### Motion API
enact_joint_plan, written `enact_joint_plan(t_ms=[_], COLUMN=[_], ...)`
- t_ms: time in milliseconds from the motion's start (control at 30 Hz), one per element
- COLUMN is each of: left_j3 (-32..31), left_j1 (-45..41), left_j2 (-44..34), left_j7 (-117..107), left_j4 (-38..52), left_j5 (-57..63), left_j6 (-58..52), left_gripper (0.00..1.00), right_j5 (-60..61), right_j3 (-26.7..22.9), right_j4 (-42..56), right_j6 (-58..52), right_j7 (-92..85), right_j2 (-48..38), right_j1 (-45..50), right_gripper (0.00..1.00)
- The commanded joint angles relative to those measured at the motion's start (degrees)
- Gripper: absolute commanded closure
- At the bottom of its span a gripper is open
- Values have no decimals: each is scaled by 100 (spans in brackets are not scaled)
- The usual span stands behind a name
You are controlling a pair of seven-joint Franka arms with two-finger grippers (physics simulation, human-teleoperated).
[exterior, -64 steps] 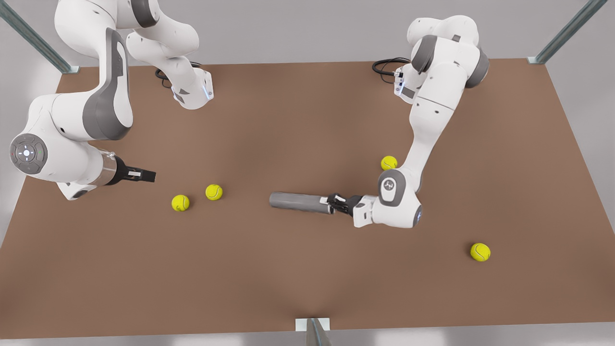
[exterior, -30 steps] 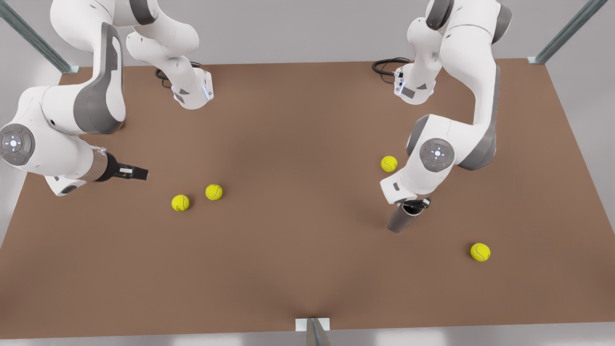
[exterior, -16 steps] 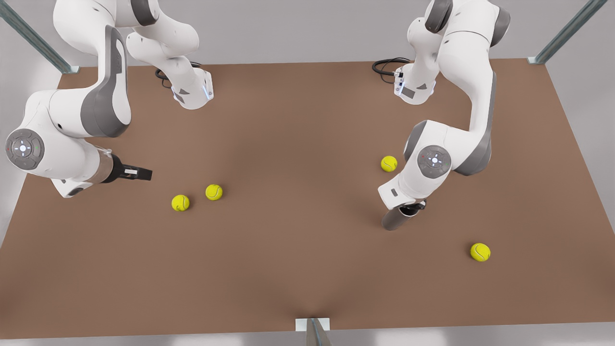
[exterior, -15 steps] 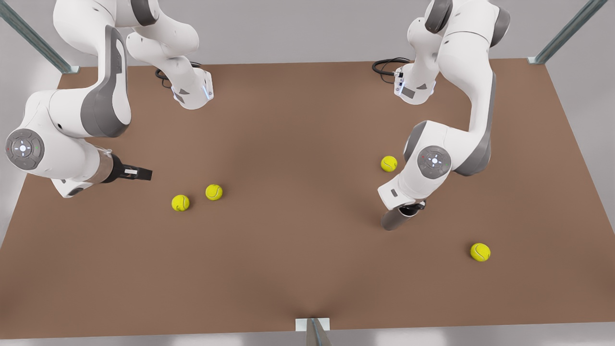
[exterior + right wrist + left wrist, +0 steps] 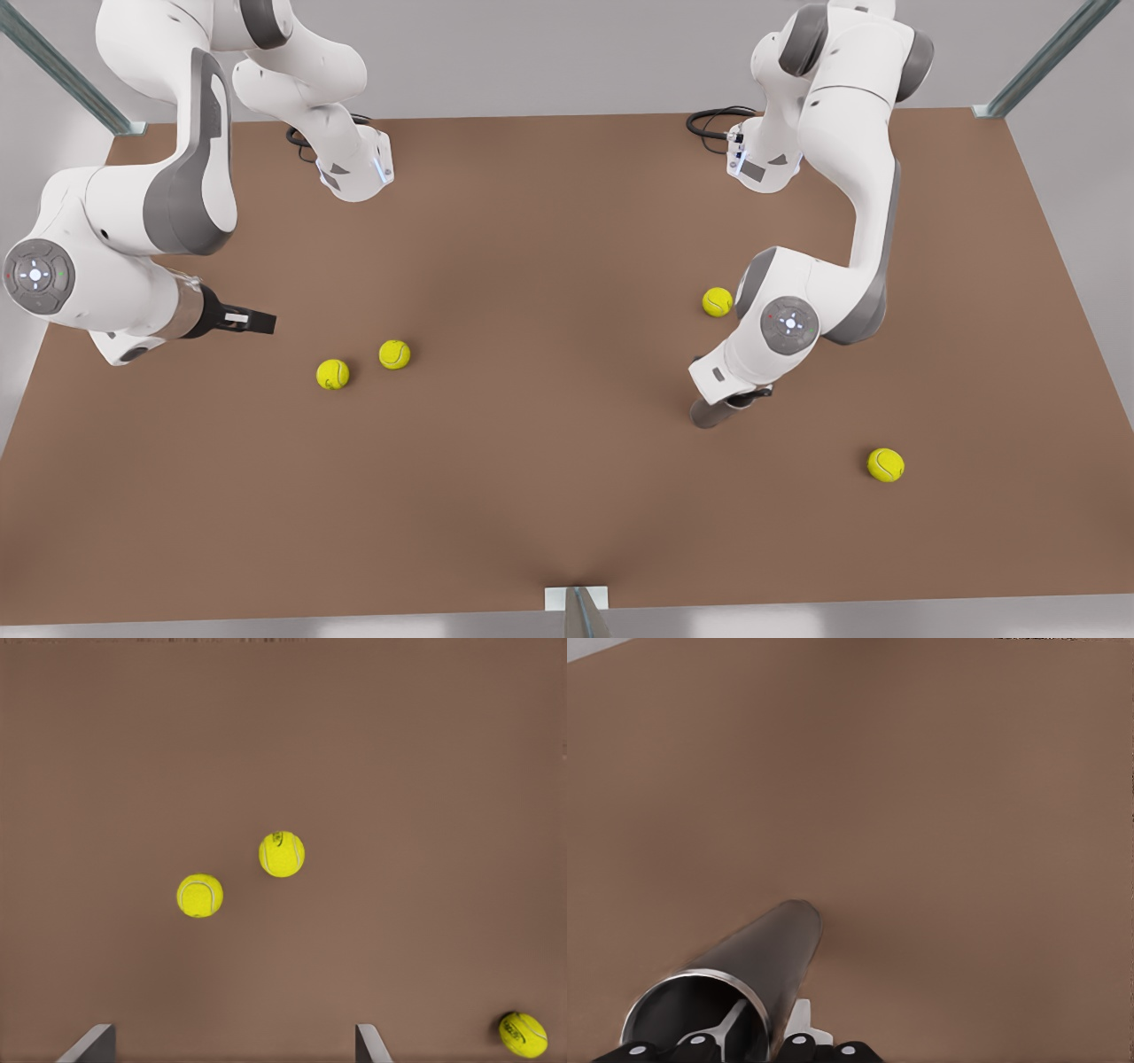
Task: Put the tennis tube upright
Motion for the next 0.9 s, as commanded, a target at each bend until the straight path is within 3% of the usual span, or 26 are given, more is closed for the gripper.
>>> enact_joint_plan(t_ms=[0,200,433,467,500,567,767,800,867], left_j3=[-1,8,17,17,17,52,992,922,-246], left_j1=[0,0,0,-9,0,9,44,70,1002], left_j2=[1,-51,-315,-315,-324,-456,-1158,-1369,-1870], left_j7=[-196,-179,-196,-187,-100,-82,437,428,384], left_j4=[3,3,354,644,873,1040,1471,1410,1006], left_j5=[-33,-33,-25,-7,37,37,256,529,713], left_j6=[66,-13,-856,-1155,-1392,-1700,-2456,-2535,-2518], left_gripper=[34,28,28,21,0,0,0,0,0], right_j5=[0,8,8,8,8,44,-9,-18,-203], right_j3=[-9,-9,-9,-9,-18,-141,-150,-150,-141], right_j4=[5,5,40,40,75,163,137,120,-3], right_j6=[-3,6,6,23,23,6,59,76,252], right_j7=[-11,-55,-47,-47,-47,-55,-29,-29,-29], right_j2=[-7,2,11,20,20,107,-7,-77,-235], right_j1=[0,0,-9,-9,-9,0,0,0,0], right_gripper=[0,0,0,0,0,0,0,0,0])
